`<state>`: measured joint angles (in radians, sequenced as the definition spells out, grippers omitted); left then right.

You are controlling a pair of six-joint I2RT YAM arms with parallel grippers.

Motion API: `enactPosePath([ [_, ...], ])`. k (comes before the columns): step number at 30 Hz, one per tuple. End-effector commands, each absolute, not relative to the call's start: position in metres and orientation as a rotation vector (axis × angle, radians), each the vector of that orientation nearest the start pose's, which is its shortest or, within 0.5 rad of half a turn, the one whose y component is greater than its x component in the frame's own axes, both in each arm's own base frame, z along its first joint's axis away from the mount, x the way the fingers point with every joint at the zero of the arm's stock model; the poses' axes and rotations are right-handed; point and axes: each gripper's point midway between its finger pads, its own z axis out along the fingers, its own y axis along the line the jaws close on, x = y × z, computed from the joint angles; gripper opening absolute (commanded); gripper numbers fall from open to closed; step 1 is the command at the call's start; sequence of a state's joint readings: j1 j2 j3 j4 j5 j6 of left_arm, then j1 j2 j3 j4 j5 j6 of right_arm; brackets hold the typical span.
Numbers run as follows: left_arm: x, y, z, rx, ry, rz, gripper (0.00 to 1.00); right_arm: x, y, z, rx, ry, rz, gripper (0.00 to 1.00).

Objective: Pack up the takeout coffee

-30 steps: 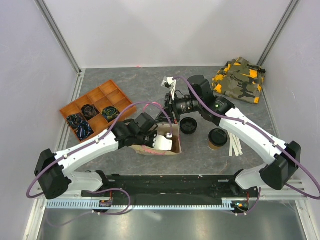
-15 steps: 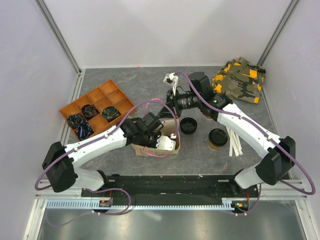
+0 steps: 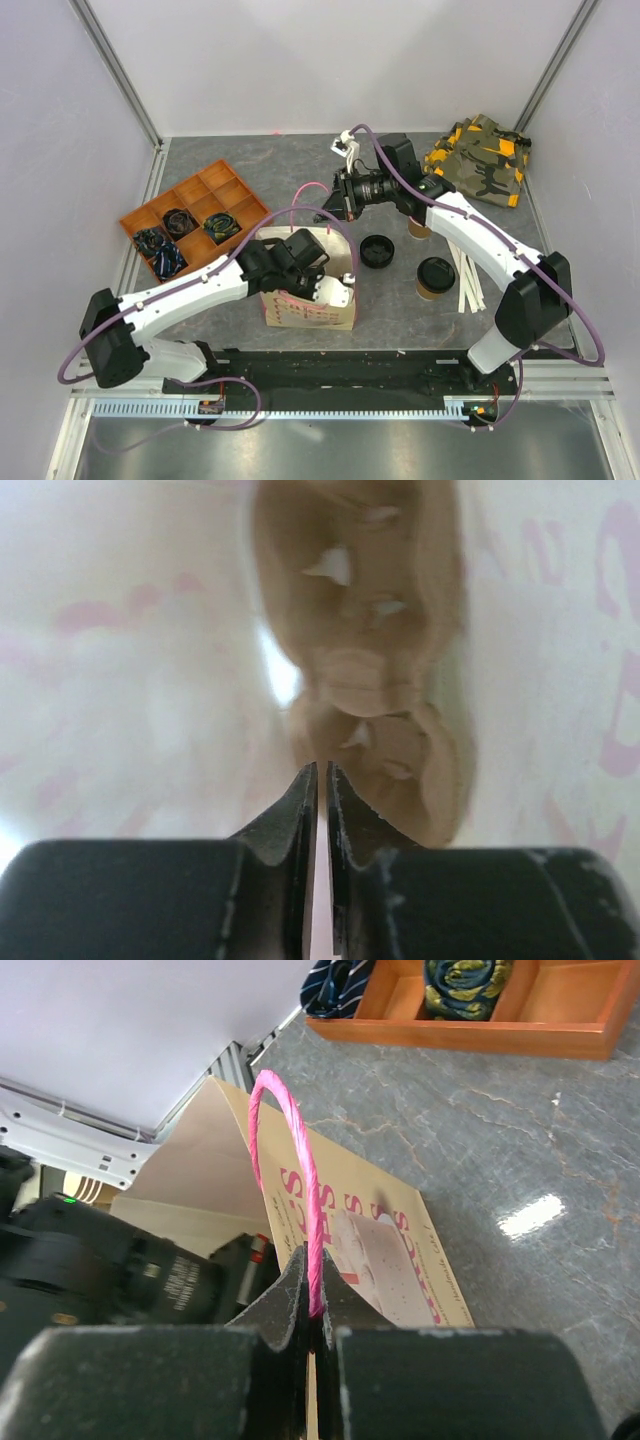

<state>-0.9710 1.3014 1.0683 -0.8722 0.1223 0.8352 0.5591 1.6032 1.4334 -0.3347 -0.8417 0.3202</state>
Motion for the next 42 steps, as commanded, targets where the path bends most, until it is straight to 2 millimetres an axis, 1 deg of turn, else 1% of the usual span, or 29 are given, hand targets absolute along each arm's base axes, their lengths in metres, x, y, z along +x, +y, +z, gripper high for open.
enactPosePath([
  [1,0.144,-0.226,0.104,-2.711,-2.076,0.4,0.11,0.281,0.343,0.312,-0.836,1.899,1.41,0.0],
  [4,0.14,-0.222,0.088,-2.645,-2.062,0.401,0.07,0.277,0.342,0.315,-0.846,1.883,1.411,0.0],
  [6,0.142,-0.221,0.08,-2.619,-2.085,0.374,0.06,0.275,0.341,0.314,-0.855,1.877,1.408,0.0],
  [12,0.153,-0.22,0.065,-2.619,-2.125,0.288,0.02,0.273,0.338,0.315,-0.865,1.865,1.397,0.0],
  [17,0.166,-0.214,0.053,-2.629,-2.161,0.158,0.02,0.271,0.337,0.314,-0.873,1.862,1.391,0.0],
  [23,0.176,-0.208,0.035,-2.648,-2.122,0.043,0.02,0.271,0.336,0.307,-0.882,1.873,1.384,0.0],
  [27,0.178,-0.211,0.031,-2.648,-2.115,0.039,0.02,0.27,0.335,0.305,-0.891,1.874,1.38,0.0],
  [30,0.18,-0.213,0.034,-2.652,-2.125,0.041,0.02,0.269,0.335,0.306,-0.901,1.866,1.375,0.0],
  [31,0.184,-0.212,0.038,-2.658,-2.13,0.0,0.02,0.268,0.335,0.307,-0.902,1.864,1.376,0.0],
  [34,0.191,-0.221,0.057,-2.675,-2.187,0.004,0.06,0.268,0.334,0.308,-0.91,1.855,1.375,0.0],
  [35,0.194,-0.226,0.067,-2.678,-2.207,0.009,0.09,0.267,0.335,0.308,-0.914,1.854,1.378,0.0],
  [37,0.197,-0.231,0.079,-2.685,-2.236,0.01,0.13,0.267,0.335,0.308,-0.925,1.845,1.377,0.0],
  [38,0.2,-0.235,0.088,-2.692,-2.256,0.015,0.18,0.267,0.335,0.307,-0.929,1.844,1.376,0.0],
  [40,0.204,-0.239,0.097,-2.698,-2.289,0.003,0.21,0.268,0.334,0.307,-0.938,1.836,1.368,0.0],
  [41,0.206,-0.241,0.103,-2.707,-2.302,0.001,0.26,0.268,0.334,0.307,-0.94,1.834,1.366,0.0],
  [42,0.207,-0.241,0.105,-2.703,-2.305,-0.007,0.28,0.267,0.335,0.307,-0.942,1.834,1.367,0.0],
])
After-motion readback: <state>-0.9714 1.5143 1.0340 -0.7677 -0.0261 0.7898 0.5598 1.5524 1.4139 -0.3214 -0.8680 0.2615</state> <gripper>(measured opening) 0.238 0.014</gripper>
